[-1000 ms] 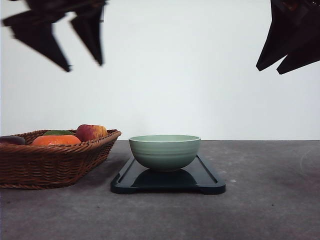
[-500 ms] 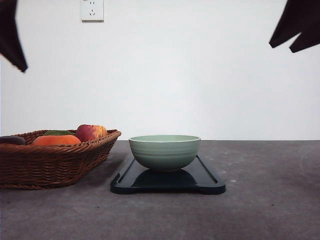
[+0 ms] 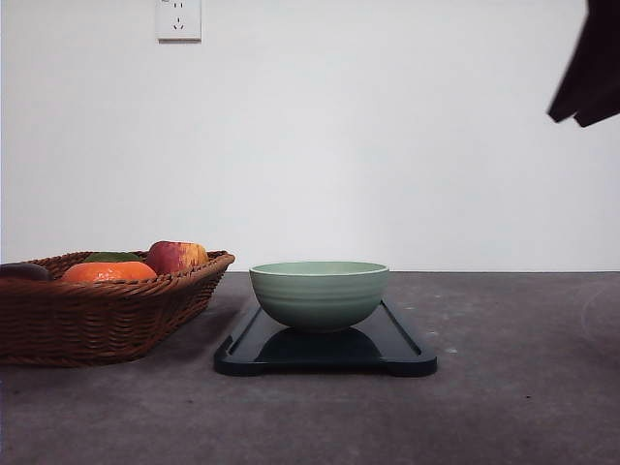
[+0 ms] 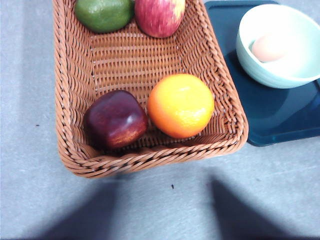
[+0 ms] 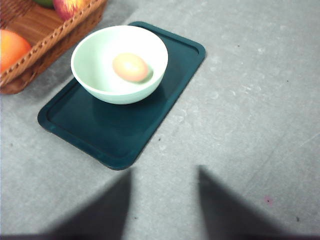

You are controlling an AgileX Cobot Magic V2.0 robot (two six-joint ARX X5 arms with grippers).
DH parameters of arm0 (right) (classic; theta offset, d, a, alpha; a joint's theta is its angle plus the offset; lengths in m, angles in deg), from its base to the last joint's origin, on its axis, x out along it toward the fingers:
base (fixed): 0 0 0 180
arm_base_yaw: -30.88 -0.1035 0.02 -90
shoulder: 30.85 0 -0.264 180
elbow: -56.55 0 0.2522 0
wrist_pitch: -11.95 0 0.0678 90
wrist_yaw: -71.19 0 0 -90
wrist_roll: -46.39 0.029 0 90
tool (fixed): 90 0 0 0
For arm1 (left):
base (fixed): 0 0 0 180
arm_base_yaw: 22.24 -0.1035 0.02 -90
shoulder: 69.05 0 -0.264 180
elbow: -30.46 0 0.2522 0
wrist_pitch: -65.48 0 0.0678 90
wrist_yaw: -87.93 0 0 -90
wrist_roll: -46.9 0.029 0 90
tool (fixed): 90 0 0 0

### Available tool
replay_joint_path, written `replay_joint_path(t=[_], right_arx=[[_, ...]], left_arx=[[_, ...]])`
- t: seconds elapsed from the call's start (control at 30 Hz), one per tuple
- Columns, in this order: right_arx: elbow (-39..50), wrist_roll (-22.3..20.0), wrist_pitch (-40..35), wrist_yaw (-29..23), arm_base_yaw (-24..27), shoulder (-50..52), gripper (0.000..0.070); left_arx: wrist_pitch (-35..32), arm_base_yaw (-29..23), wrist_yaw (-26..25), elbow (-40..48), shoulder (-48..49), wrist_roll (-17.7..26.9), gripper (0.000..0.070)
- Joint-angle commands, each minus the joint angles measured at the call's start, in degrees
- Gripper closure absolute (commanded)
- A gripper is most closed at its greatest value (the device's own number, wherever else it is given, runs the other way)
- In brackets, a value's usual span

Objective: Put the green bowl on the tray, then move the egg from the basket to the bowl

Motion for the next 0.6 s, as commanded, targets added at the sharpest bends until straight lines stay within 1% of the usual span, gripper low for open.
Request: replay_joint_path(t=[0.0, 0.07, 0.53, 0.57], right_arx=[[-0.1, -0.1, -0.5, 0.2, -0.4, -0.3, 0.0683], [-0.1, -0.1, -0.4, 0.6, -0.4, -0.3, 0.0683], [-0.1, -0.2, -1.6, 0.0, -0.4, -0.3, 0.0683], [-0.1, -0.2, -1.6, 0.0, -0.4, -0.3, 0.0683]], left_arx=[[-0.3, 0.2, 0.1, -0.4, 0.2, -0.3, 0.0690], [-0.4, 0.2, 0.2, -0.5, 0.7, -0.3, 0.0700], [-1.2, 0.0, 0.2, -0.5, 1.8, -0.3, 0.0700], [-1.2, -0.3, 0.2, -0.4, 2.0, 0.4, 0.0700]])
